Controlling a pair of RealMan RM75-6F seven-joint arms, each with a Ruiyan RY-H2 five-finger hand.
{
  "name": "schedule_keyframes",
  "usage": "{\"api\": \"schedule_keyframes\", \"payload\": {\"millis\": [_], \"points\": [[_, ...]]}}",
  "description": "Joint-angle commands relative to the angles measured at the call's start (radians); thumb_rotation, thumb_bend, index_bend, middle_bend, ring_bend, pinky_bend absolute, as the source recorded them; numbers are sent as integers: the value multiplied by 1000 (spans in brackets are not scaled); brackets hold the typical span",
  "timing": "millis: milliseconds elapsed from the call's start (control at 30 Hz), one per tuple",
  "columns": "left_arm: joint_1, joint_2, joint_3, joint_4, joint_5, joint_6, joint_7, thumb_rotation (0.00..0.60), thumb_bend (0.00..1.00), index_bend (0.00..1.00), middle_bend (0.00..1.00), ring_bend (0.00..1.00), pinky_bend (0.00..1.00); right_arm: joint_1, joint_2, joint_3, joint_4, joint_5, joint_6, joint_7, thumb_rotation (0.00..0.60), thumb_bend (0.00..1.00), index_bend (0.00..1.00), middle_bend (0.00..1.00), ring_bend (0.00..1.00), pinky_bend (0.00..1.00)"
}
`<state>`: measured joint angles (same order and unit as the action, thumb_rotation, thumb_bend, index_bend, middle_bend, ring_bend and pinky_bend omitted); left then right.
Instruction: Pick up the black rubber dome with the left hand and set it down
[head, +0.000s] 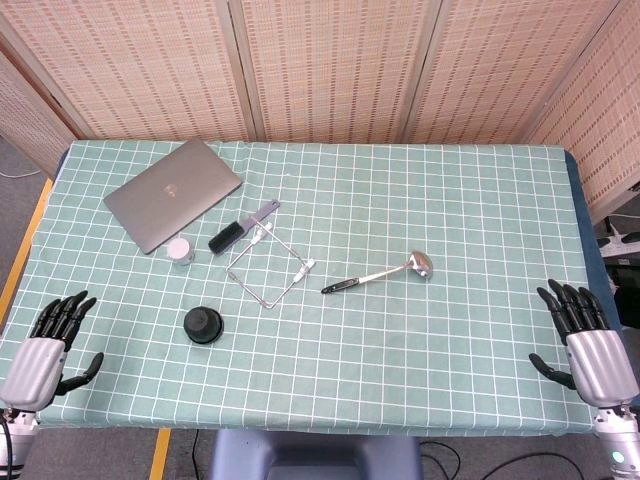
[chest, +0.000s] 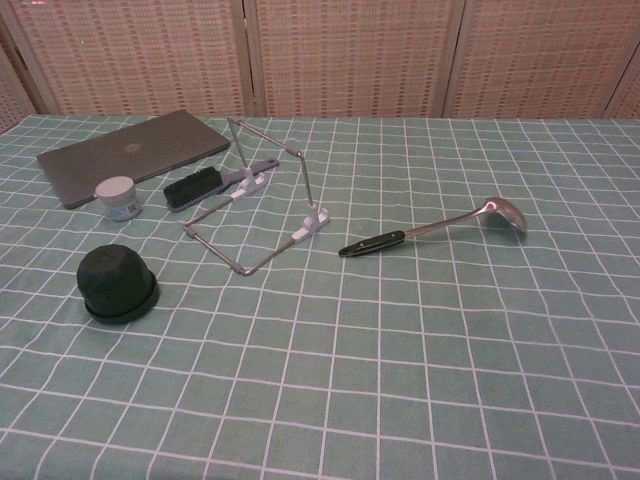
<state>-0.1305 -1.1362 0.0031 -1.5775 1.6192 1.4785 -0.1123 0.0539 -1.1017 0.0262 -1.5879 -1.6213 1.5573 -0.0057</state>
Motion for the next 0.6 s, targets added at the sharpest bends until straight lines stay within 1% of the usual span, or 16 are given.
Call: {"api": "schedule_keyframes", "payload": {"millis": [33,133,233,300,333,367,467,567,600], "points": [[-6,-9,8,2,22,3,8,600,377,0,0,0,68,-3,9,-3,-4,-4,5,12,600,106,0,0,0,0],[-30,-9,14,-9,44,-25,-27,600,377,0,0,0,68,-8,21,-7,-7,-10,11,29,600,106,0,0,0,0],[-87,17,14,-41,75,-87,-101,600,380,0,0,0,69,-9,33,-14,-10,-16,9,49,600,107,0,0,0,0],[-144,56,22,-80,97,-164,-172,600,383,0,0,0,83,-9,36,-14,-8,-15,8,54,600,107,0,0,0,0],[-180,87,28,-108,103,-219,-208,600,384,0,0,0,96,-8,37,-15,-7,-15,3,56,600,107,0,0,0,0],[-207,110,28,-127,104,-258,-225,600,386,0,0,0,103,-6,38,-16,-7,-16,-1,59,600,107,0,0,0,0],[-278,159,11,-169,73,-368,-215,600,393,0,0,0,109,1,42,-22,-8,-24,-14,76,600,106,0,0,0,0],[-309,173,-1,-189,45,-418,-205,600,384,0,0,0,97,2,44,-24,-9,-26,-17,82,600,106,0,0,0,0],[-357,179,-17,-208,8,-500,-210,600,369,0,0,0,87,3,43,-23,-8,-29,-14,81,600,107,0,0,0,0]]}}
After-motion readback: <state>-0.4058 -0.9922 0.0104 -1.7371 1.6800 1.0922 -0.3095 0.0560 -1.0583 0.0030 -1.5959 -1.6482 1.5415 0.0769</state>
